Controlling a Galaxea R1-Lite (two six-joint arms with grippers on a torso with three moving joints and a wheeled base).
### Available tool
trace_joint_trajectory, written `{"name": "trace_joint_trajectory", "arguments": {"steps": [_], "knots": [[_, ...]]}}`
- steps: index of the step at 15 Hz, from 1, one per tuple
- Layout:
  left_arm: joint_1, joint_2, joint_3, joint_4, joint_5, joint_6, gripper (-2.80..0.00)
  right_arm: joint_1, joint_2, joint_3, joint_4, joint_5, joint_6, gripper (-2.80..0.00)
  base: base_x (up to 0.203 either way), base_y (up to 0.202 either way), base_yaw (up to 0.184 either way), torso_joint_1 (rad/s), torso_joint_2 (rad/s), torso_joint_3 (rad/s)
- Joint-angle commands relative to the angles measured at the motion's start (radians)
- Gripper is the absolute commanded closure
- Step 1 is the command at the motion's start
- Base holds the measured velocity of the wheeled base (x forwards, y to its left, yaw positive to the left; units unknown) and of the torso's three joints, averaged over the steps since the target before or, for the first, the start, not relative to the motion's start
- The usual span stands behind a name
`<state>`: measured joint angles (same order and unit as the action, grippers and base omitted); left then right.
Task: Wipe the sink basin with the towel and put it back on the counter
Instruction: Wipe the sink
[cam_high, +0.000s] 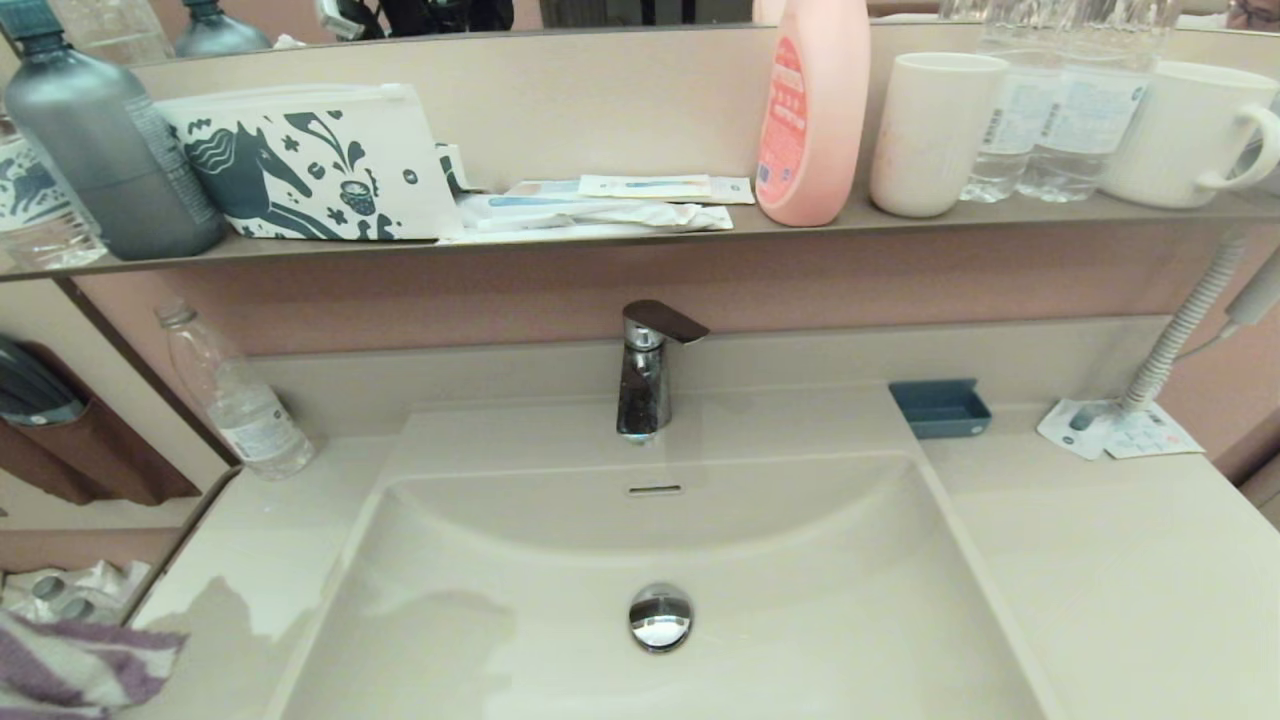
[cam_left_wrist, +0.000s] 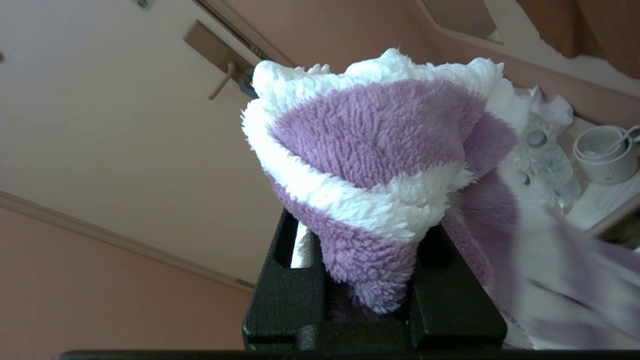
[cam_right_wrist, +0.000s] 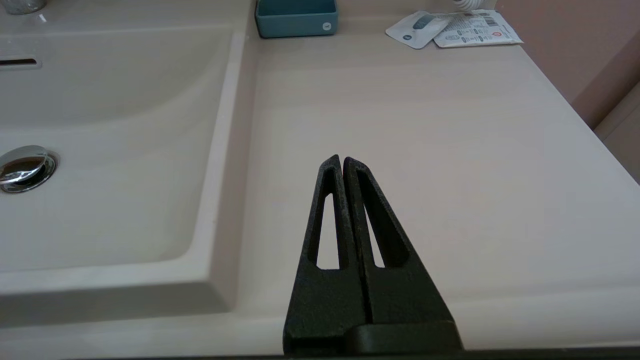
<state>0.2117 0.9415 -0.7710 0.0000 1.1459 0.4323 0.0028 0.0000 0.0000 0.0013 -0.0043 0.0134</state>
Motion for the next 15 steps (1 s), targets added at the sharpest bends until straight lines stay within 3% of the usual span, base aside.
{"name": "trace_joint_trajectory", "arguments": {"steps": [1, 5, 9, 15], "knots": [[0.038, 0.018, 0.036, 0.000, -0.012, -0.021, 0.00, 0.000, 0.000, 0.000, 0.000, 0.000, 0.000, 0.00, 0.000, 0.000, 0.000, 0.000, 0.00, 0.000], [0.063, 0.044, 0.109, -0.001, -0.042, -0.094, 0.00, 0.000, 0.000, 0.000, 0.000, 0.000, 0.000, 0.00, 0.000, 0.000, 0.000, 0.000, 0.00, 0.000], [0.063, 0.060, 0.128, -0.003, -0.044, -0.119, 0.00, 0.000, 0.000, 0.000, 0.000, 0.000, 0.000, 0.00, 0.000, 0.000, 0.000, 0.000, 0.00, 0.000], [0.063, 0.112, 0.140, -0.003, -0.045, -0.226, 0.00, 0.000, 0.000, 0.000, 0.000, 0.000, 0.000, 0.00, 0.000, 0.000, 0.000, 0.000, 0.00, 0.000]]}}
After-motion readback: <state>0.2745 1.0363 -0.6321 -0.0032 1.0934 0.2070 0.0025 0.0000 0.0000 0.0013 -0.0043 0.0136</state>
